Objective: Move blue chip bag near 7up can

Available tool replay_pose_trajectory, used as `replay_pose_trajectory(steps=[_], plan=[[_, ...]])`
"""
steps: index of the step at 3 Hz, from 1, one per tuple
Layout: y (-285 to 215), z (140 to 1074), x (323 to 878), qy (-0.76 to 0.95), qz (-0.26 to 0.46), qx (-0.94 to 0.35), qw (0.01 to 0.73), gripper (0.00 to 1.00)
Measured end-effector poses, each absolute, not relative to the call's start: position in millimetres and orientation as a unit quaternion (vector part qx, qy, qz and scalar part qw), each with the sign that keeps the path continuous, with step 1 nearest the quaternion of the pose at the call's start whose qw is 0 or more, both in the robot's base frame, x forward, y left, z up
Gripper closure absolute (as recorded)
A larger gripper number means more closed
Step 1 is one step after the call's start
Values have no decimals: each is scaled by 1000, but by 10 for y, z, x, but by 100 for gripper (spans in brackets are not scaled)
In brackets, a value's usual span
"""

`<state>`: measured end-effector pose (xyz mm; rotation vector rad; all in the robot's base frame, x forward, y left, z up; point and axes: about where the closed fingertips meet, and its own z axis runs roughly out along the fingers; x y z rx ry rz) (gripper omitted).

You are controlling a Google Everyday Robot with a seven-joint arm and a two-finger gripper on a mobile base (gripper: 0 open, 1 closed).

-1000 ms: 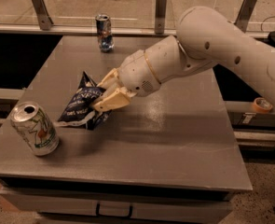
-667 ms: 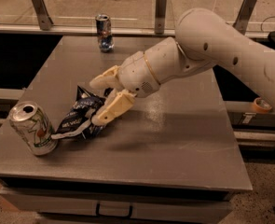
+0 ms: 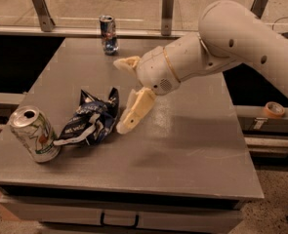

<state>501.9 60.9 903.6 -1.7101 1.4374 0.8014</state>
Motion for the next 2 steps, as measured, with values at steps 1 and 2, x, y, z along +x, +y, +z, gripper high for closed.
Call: replay_pose_trajectory(steps=[1, 2], plan=[[-2, 9413, 5304, 599, 236, -651, 402, 0], [-776, 10117, 5591, 620, 114, -642, 436, 0]])
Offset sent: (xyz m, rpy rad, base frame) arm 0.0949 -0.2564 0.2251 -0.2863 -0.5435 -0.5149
